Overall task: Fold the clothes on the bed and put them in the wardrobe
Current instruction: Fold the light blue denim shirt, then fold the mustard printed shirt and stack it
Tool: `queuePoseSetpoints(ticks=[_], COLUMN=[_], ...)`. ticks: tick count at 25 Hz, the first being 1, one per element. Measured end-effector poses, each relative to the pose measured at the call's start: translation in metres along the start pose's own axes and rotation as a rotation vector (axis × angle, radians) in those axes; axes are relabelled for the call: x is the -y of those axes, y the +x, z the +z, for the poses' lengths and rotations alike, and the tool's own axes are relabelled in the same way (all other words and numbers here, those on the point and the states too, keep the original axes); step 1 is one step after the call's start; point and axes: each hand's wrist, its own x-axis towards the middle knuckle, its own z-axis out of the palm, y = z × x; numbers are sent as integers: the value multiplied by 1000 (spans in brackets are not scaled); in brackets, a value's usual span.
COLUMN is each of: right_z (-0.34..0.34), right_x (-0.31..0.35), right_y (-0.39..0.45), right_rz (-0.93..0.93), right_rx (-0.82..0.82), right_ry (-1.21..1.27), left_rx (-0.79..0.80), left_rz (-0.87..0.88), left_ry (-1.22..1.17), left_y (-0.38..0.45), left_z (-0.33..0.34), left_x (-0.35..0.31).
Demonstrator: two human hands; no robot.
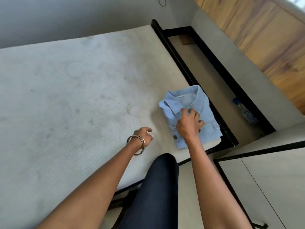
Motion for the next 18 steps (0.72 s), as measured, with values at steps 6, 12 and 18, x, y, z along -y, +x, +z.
queuePoseSetpoints(ticks=[6, 12, 18], right_z=[-4, 18, 77], right_x=[128, 295, 433], right_y=[-67, -171, -267], right_rz=[-325, -685, -913], right_rx=[51, 225, 387], right_ry=[419, 585, 579], left_rx=[-223, -562, -1031], left_rz=[90, 65, -249], left_ry=[93, 131, 154], left_y=[-78, -177, -275], left_z=[-110, -261, -382], left_x=[69, 179, 329])
